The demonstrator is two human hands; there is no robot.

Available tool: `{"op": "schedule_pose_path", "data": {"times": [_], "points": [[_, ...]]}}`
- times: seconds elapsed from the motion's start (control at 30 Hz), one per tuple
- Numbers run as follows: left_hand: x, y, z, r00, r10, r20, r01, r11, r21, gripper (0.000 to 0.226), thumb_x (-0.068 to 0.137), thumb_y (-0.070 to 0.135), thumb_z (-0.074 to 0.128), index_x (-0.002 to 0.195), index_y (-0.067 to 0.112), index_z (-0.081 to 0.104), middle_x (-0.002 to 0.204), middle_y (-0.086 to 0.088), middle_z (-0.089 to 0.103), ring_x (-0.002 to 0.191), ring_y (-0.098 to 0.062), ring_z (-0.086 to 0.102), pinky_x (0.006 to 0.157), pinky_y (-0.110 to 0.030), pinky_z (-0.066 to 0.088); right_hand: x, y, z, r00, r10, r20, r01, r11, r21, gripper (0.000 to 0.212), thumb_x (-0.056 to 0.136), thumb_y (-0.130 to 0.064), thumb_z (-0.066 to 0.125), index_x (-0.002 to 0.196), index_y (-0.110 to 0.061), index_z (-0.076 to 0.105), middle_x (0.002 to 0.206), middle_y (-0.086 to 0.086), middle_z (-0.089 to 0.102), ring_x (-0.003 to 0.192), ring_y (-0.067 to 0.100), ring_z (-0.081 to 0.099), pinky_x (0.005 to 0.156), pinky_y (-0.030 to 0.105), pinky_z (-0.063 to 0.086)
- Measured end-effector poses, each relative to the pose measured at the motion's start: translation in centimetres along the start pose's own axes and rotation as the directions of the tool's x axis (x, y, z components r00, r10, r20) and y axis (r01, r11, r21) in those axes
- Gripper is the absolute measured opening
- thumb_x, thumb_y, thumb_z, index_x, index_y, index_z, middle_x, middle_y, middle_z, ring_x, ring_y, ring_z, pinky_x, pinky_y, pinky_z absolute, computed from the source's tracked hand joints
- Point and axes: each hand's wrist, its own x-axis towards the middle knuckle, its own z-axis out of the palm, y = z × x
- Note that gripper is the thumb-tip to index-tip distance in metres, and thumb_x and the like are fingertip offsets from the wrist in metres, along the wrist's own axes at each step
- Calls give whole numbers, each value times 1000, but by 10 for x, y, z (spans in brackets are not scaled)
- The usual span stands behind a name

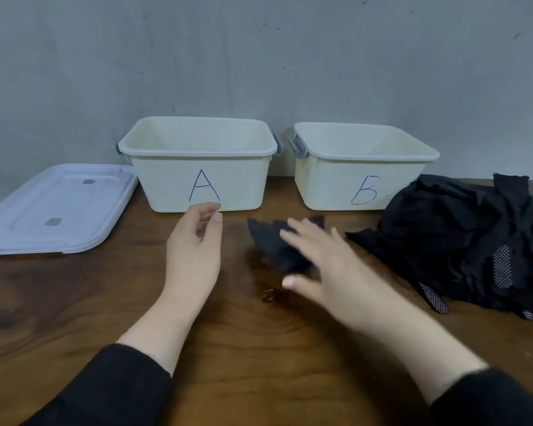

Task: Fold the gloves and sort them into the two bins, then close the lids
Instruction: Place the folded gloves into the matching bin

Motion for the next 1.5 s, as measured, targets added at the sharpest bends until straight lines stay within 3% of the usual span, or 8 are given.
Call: {"op": "schedule_pose_path", "data": {"times": [0.07, 0.23, 0.43, 0.67, 0.83, 1.03, 1.23, 1.5], "points": [[-5, -1, -3, 995, 56, 77, -66, 989, 133, 19, 102, 28, 53, 117, 34, 64, 108, 20, 64, 101, 6, 59, 88, -13, 47, -17, 7, 26, 991, 60, 123, -50, 995, -82, 69, 99, -55, 51, 159, -37, 23, 167, -23, 0, 150, -9, -12, 127, 35, -5], [-20, -5, 12, 864, 192, 466, -366, 875, 317, 25, 102, 28, 53, 122, 29, 68, 120, 21, 62, 111, 9, 52, 90, 2, 31, -31, 13, 37, 981, 131, 140, -123, 990, -63, 57, 106, -51, 32, 160, -35, 19, 166, -23, 9, 150, -10, -4, 128, 30, 0], [-23, -14, 27, 720, -27, 694, -457, 734, 503, 47, 104, 45, 39, 147, 30, 48, 159, 15, 32, 149, -2, 21, 121, -28, 7, -29, 14, 34, 961, 203, -185, -189, 978, 93, 32, 108, -32, 39, 134, -29, 57, 150, -18, 50, 136, 1, 46, 116, 25, 35], [-21, -17, 28, 710, -12, 704, -490, 709, 506, 46, 102, 47, 40, 148, 44, 38, 161, 20, 23, 150, 1, 11, 125, -39, 6, -26, 24, 36, 987, 158, -37, -158, 987, 4, 40, 110, -32, 36, 145, -24, 53, 152, -10, 50, 142, 1, 39, 125, 28, 19], [-25, -17, 34, 755, 54, 654, -504, 686, 525, 42, 103, 44, 39, 143, 39, 48, 158, 15, 35, 149, -2, 18, 125, -39, 9, -34, 25, 22, 931, 263, -252, -218, 957, 193, 29, 107, -34, 45, 127, -25, 65, 121, -15, 67, 113, -2, 56, 90, 2, 38], [-47, -10, 56, 726, 101, 680, -573, 635, 518, 75, 92, 71, 8, 142, 36, 52, 154, 13, 42, 147, -4, 27, 122, -36, 14, -53, 45, -15, 867, 274, -416, -221, 960, 173, 23, 106, -31, 49, 113, -23, 69, 103, -15, 68, 99, 3, 60, 88, 19, 50], [-70, 23, 88, 750, 313, 583, -620, 639, 455, 48, 103, 51, 37, 130, 24, 66, 141, 4, 58, 133, -18, 50, 113, -42, 34, -80, 77, -70, 809, 315, -496, -285, 949, 139, 18, 103, -27, 56, 106, -19, 72, 98, -12, 69, 89, 4, 61, 82, 20, 49], [-113, 49, 153, 665, 294, 687, -621, 729, 289, 41, 103, 45, 38, 141, 35, 53, 145, 19, 48, 135, -2, 39, 112, -19, 19, -97, 123, -119, 785, 275, -555, -360, 932, -47, 16, 100, -25, 61, 111, -19, 70, 104, -10, 66, 99, 9, 60, 91, 33, 52]]}}
